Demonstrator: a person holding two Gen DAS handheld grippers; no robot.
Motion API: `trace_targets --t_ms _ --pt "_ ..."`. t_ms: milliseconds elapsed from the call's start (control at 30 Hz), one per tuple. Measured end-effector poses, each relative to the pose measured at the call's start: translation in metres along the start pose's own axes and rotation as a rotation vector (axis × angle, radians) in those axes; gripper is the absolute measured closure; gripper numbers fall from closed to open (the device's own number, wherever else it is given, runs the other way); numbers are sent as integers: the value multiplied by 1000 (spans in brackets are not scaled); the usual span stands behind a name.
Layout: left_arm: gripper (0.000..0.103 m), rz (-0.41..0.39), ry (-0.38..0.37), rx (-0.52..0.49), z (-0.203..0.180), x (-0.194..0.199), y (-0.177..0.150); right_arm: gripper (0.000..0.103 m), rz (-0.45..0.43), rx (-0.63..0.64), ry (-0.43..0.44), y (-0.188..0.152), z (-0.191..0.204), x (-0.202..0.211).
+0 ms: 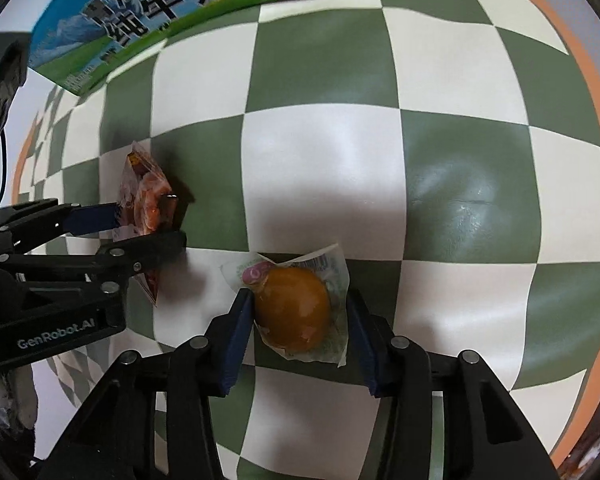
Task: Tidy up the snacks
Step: 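Lower both pastries into the cardboard box and open both tools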
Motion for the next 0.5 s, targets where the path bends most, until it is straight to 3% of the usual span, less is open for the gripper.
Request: trace_targets --t_ms 100,200,333,367,500 --pt "49 -30 -53 36 6 23 -18 54 -29 -34 41 -2 -7 17" --pt "49 -93 -104 68 20 76 -3 54 -87 -53 84 11 -11 52" --pt "49 -204 -162 105 69 135 38 54 -189 -53 159 54 -14 115" --pt "49 -233 -163 115 95 149 52 54 -217 -41 167 67 -14 131" --pt "49 -316 -120 154 124 180 116 54 -355 9 165 140 1 187"
Point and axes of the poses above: each gripper's, at about its wrist camera, not at the fingertips, and x roughly against the way its jaws point, z to its left, y to its top, the point moved 9 cm from there along -x, roughly the way its jaws point, and after that the axes turned 8 degrees about x, right-handed, at the moved point
